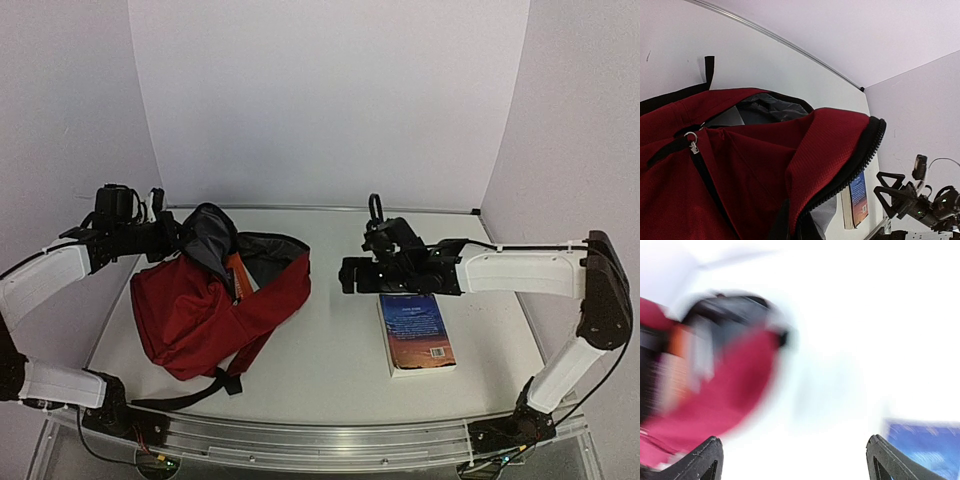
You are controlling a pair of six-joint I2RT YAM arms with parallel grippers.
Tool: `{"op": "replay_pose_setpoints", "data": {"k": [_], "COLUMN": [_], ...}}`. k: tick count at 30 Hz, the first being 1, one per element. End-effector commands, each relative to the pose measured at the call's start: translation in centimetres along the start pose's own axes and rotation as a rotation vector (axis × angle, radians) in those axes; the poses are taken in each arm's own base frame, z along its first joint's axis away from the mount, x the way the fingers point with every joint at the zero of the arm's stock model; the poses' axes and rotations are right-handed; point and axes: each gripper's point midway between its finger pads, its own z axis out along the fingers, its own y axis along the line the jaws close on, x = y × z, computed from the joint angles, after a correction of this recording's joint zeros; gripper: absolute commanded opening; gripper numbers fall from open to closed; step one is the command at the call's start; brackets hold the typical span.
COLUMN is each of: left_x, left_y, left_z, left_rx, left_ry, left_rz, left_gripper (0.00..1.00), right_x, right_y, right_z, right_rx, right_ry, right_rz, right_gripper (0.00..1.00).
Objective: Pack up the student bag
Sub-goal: Place the book in the student bag, then pick up the book from the center of the board.
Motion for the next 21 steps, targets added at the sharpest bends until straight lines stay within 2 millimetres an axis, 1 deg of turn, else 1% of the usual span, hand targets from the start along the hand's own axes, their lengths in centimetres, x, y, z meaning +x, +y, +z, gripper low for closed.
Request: {"op": "replay_pose_setpoints", "data": {"k": [1, 3, 5, 9, 11, 12, 15, 17, 18, 19, 21], "left_x": [-4.4, -5.2, -5.7, -5.7, -5.3, -5.0, -4.1, -3.6, -3.4, -3.2, -2.8], "left_y": [-1.1, -0.5, -0.5, -1.6, -2.0, -2.2, -2.7, -2.8, -3.0, -3.1, -3.4], "left_z": [-0.5, -0.5, -0.4, -0.5, -0.8, -0.9, -1.7, -2.4, -2.7, -3.1, -3.8], "left_rx": [0.072, 0.079, 0.092, 0.136, 0.156, 0.165, 0.174, 0.172, 0.172, 0.171, 0.172], "left_ry": [-0.078, -0.079, -0.072, -0.049, -0.032, -0.019, 0.005, 0.004, 0.004, 0.002, 0.002], "left_rz": [0.062, 0.053, 0.048, 0.070, 0.089, 0.097, 0.114, 0.124, 0.130, 0.135, 0.144], "left_gripper": [0.00, 0.00, 0.00, 0.00, 0.02, 0.05, 0.20, 0.28, 0.34, 0.39, 0.46], "right_x": [4.3, 5.7, 6.6, 8.4, 9.1, 9.4, 10.0, 10.0, 10.1, 10.2, 10.4], "right_y": [-8.2, -9.6, -10.2, -10.7, -11.1, -11.3, -11.8, -12.0, -12.1, -12.2, -12.6], "right_z": [0.5, 1.0, 1.5, 3.1, 3.8, 4.1, 4.8, 5.1, 5.3, 5.4, 5.6], "right_rx": [0.308, 0.363, 0.390, 0.423, 0.450, 0.462, 0.487, 0.498, 0.503, 0.506, 0.515], "right_ry": [0.126, 0.163, 0.194, 0.252, 0.274, 0.281, 0.294, 0.295, 0.297, 0.299, 0.306], "right_rz": [0.005, -0.004, -0.018, -0.054, -0.072, -0.078, -0.090, -0.090, -0.091, -0.090, -0.089], "right_gripper": [0.98, 0.98, 0.98, 0.98, 0.97, 0.95, 0.89, 0.82, 0.79, 0.75, 0.69]}}
